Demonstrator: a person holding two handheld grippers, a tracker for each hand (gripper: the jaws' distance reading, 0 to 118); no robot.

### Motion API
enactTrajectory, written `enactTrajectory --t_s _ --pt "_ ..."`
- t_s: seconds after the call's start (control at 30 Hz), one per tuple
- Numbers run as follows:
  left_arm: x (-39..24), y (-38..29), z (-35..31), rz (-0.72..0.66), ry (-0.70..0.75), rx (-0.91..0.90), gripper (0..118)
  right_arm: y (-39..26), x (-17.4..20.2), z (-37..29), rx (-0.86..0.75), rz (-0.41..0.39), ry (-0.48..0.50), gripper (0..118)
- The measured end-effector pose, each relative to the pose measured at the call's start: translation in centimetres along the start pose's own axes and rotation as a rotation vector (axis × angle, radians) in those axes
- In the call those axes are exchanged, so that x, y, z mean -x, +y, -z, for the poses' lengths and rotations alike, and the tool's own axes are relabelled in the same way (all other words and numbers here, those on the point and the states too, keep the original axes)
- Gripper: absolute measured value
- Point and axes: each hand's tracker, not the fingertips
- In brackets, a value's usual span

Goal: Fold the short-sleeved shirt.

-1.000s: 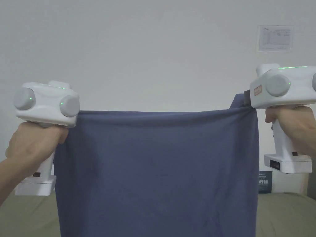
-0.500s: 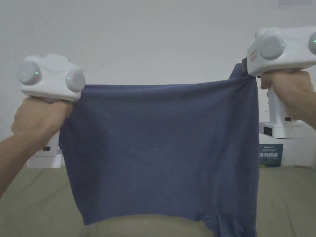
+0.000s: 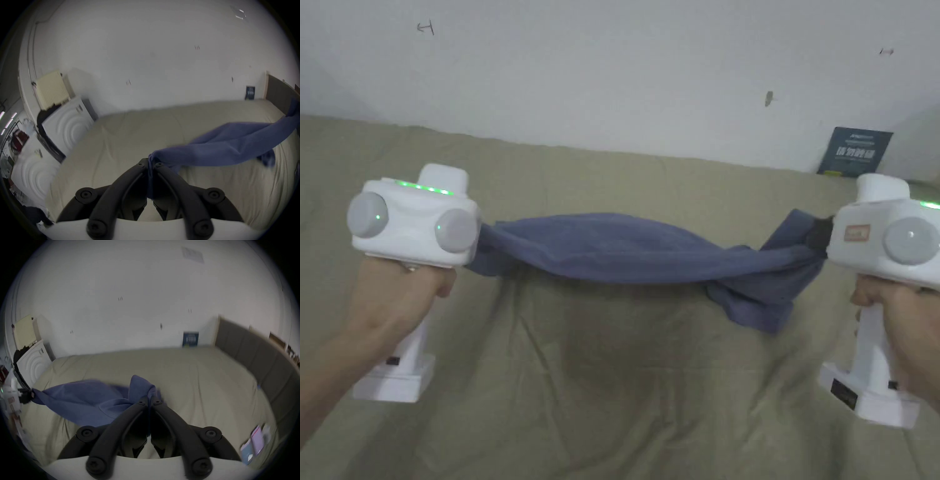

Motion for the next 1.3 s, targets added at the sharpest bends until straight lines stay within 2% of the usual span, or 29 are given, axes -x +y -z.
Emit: enactTrajectory --t_s 0.03,0.13,0.17,0.2,0.4,0.67,0.73,0.93,1.07,1.23,1.3 --pt "0.3 -2.6 -1.0 0.003 -0.040 0.025 3 -2.3 -0.5 -0.7 0.006 0.048 0.004 3" --pt "1.1 -8.2 -3.4 -0.031 -0.065 0.069 3 -8.2 -1.9 -3.5 0.072 0.113 0.016 3" --pt "1.2 -9.9 -4.6 -0.002 -0.080 0.086 3 -10.1 -2.3 -4.4 0.077 0.137 0.026 3" --pt "1.3 -11.4 -5.6 0.009 -0.074 0.097 3 -11.6 -2.5 -5.3 0.092 0.115 0.002 3" --pt "3.6 -17.3 -11.3 -0.041 -0.101 0.131 3 -18.9 -4.1 -10.7 0.145 0.115 -0.012 3" --pt "5.0 -23.9 -18.1 0.000 -0.123 0.163 3 -25.4 -5.4 -16.4 0.175 0.110 -0.003 3" --pt "5.1 -25.6 -18.5 0.018 -0.121 0.187 3 -26.6 -5.6 -17.1 0.193 0.122 -0.009 3" --pt "6.7 -28.4 -18.9 -0.052 -0.150 0.213 3 -29.5 -5.8 -19.4 0.211 0.127 -0.002 3" --pt "7.3 -29.3 -18.7 -0.034 -0.153 0.213 3 -30.7 -6.3 -20.6 0.209 0.128 -0.009 3" --pt "7.1 -30.2 -19.6 -0.056 -0.165 0.218 3 -32.1 -7.3 -20.9 0.238 0.188 -0.012 3" --pt "7.0 -30.5 -19.6 -0.047 -0.167 0.228 3 -32.5 -7.3 -21.0 0.248 0.185 -0.015 3"
